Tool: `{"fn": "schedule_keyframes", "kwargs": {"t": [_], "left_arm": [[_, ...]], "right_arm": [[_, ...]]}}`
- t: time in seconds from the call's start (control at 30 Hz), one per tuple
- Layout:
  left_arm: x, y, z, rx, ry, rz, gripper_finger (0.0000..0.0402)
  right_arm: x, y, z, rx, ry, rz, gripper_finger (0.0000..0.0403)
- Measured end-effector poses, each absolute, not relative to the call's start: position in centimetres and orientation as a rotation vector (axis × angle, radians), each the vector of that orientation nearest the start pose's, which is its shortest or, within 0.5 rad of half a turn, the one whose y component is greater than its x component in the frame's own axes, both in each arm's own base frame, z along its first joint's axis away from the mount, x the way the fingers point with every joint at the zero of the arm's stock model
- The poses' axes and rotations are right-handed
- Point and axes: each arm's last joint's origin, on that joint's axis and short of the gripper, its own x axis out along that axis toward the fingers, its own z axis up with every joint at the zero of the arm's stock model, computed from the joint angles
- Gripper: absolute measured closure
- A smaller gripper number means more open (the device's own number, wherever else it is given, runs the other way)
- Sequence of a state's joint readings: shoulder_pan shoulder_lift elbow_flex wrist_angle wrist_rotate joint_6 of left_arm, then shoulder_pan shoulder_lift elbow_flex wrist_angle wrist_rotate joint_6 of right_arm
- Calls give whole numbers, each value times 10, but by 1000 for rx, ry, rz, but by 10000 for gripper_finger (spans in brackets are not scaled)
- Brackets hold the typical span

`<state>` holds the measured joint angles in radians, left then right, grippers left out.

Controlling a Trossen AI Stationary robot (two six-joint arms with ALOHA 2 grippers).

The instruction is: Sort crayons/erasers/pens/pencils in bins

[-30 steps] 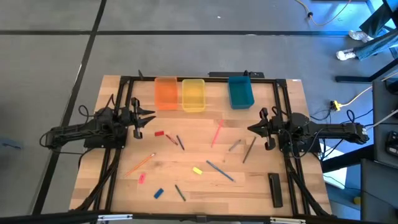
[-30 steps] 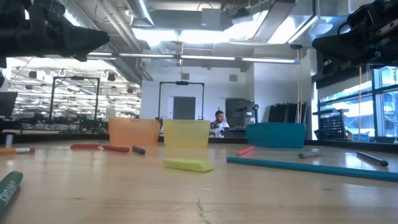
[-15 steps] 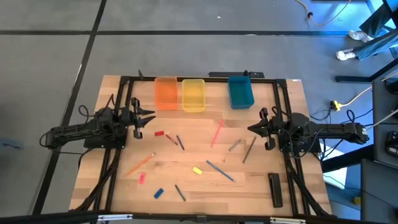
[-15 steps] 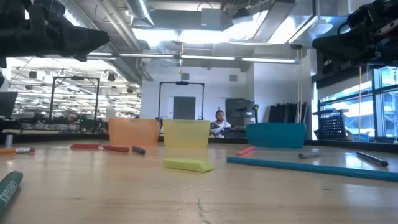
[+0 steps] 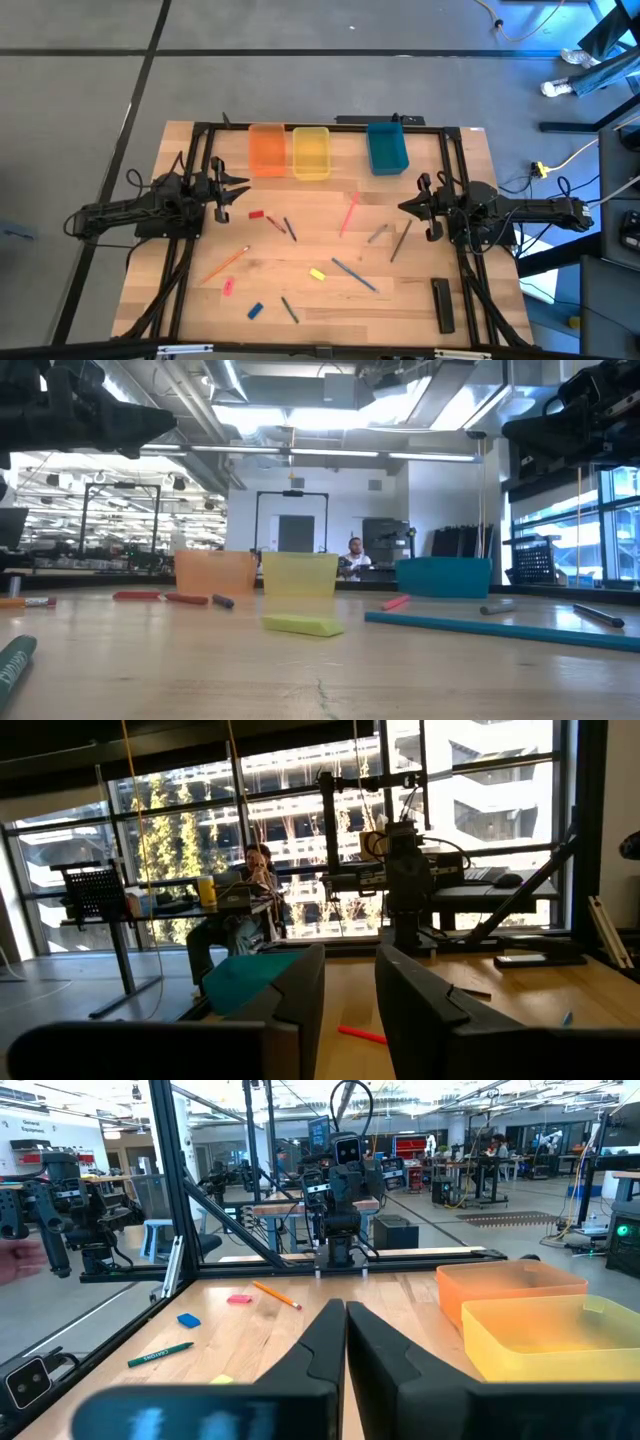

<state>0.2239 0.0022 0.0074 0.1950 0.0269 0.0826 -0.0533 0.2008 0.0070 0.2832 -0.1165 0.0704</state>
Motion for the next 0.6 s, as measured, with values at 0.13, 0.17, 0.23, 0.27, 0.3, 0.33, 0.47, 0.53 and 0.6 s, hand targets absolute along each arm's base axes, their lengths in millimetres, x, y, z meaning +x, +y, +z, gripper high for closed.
{"fn": "schedule_keyframes", "kwargs": {"t": [0.13, 0.17, 0.23, 0.27, 0.3, 0.33, 0.47, 0.53, 0.6], "left_arm": [[93, 20, 185, 107, -191, 205, 317], [93, 20, 185, 107, -191, 204, 317], [93, 20, 185, 107, -190, 205, 317], [93, 20, 185, 107, -191, 204, 317], [93, 20, 185, 107, -191, 205, 317], [93, 20, 185, 107, -190, 205, 317], [93, 20, 185, 107, -191, 205, 317], [93, 20, 185, 107, -191, 204, 317], [93, 20, 185, 107, -190, 204, 317]], "right_arm": [[109, -2, 176, 62, -87, 66, 385], [109, -2, 176, 63, -87, 66, 385], [109, -2, 176, 63, -87, 66, 385], [109, -2, 176, 62, -87, 66, 385], [109, -2, 176, 63, -87, 66, 385], [109, -2, 176, 63, -87, 66, 385], [109, -3, 178, 62, -109, 53, 385], [108, -5, 185, 63, -184, -23, 385], [107, -7, 193, 68, -264, -83, 385]]}}
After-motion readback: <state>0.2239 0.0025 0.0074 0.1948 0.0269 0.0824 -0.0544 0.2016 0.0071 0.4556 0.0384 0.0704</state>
